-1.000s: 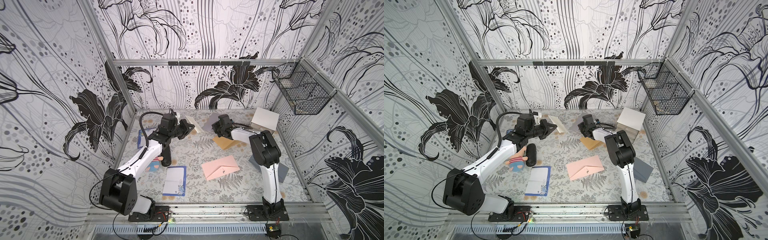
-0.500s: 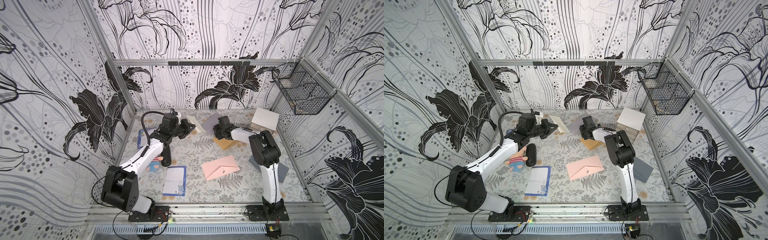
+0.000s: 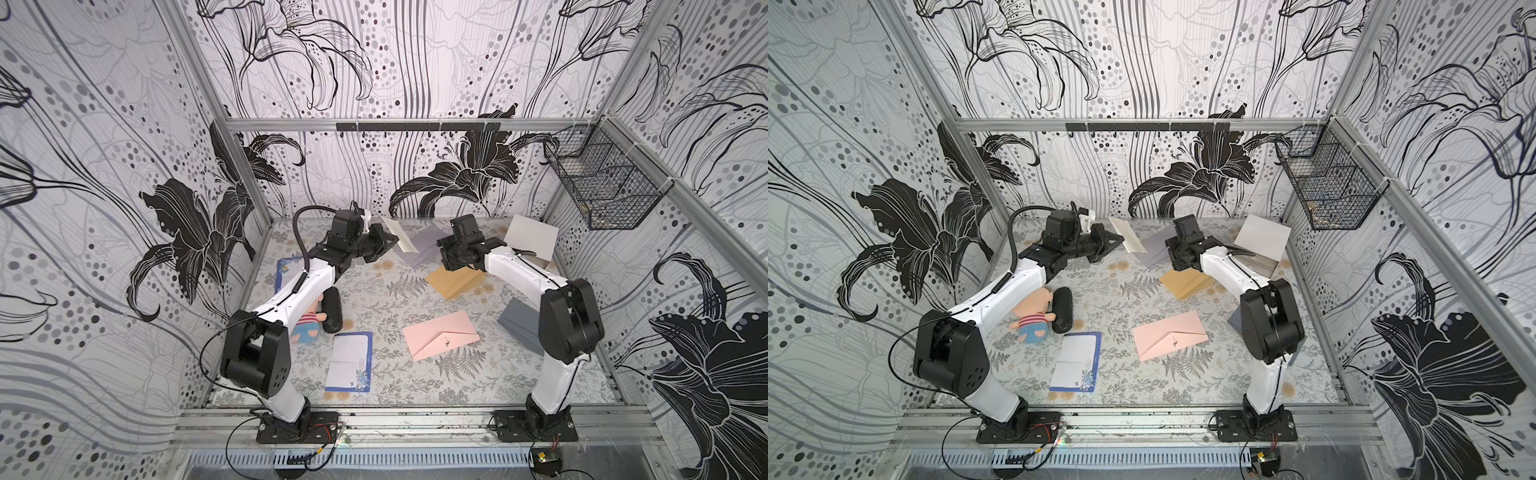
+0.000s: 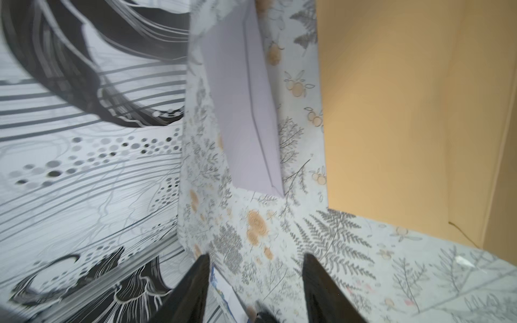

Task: Take the letter paper out of the envelope
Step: Place the envelope at the center of the board, then unfold the letter paper.

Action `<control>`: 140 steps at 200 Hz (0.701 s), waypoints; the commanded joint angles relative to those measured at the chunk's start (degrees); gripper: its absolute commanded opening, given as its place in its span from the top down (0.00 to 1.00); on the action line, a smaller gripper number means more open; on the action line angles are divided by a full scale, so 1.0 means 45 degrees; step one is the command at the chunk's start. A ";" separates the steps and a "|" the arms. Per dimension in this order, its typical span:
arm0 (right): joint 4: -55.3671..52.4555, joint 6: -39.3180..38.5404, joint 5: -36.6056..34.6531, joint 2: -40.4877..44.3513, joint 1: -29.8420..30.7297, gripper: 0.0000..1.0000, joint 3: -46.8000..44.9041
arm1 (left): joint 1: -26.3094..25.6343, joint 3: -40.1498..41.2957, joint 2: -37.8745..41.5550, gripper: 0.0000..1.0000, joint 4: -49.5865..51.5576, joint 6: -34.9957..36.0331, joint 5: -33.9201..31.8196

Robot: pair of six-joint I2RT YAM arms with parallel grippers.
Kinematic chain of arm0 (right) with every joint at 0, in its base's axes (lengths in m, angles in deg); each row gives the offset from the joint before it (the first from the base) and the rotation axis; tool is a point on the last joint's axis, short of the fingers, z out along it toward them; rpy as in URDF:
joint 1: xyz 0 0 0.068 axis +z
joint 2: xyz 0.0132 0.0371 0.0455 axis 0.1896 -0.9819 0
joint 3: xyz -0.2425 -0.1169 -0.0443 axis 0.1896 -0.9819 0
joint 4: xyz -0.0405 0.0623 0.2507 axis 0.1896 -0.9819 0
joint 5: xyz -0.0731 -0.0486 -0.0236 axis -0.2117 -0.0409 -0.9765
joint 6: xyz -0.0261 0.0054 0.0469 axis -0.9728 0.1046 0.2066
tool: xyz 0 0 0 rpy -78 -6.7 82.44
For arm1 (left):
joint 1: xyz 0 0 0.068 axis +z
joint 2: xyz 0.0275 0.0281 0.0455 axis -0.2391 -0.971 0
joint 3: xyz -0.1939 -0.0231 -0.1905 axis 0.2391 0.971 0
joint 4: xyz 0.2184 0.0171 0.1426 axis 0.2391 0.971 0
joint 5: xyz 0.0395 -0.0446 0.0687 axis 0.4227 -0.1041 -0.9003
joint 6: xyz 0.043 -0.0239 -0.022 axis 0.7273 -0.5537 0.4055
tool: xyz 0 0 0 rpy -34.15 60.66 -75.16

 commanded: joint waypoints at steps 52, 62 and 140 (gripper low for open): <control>0.2030 -0.4302 0.6859 0.3576 -0.1593 0.43 -0.2491 | -0.0370 -0.1426 -0.1256 1.00 -0.1062 -0.0387 0.2147; 0.2441 -0.4133 0.7120 0.4046 -0.1774 0.43 -0.3038 | -0.0476 -0.1576 -0.1407 1.00 -0.1076 -0.0500 0.2336; 0.2933 -0.3415 0.7379 0.5352 -0.2207 0.45 -0.4733 | -0.1060 -0.1563 -0.1978 1.00 -0.2550 -0.1734 0.3422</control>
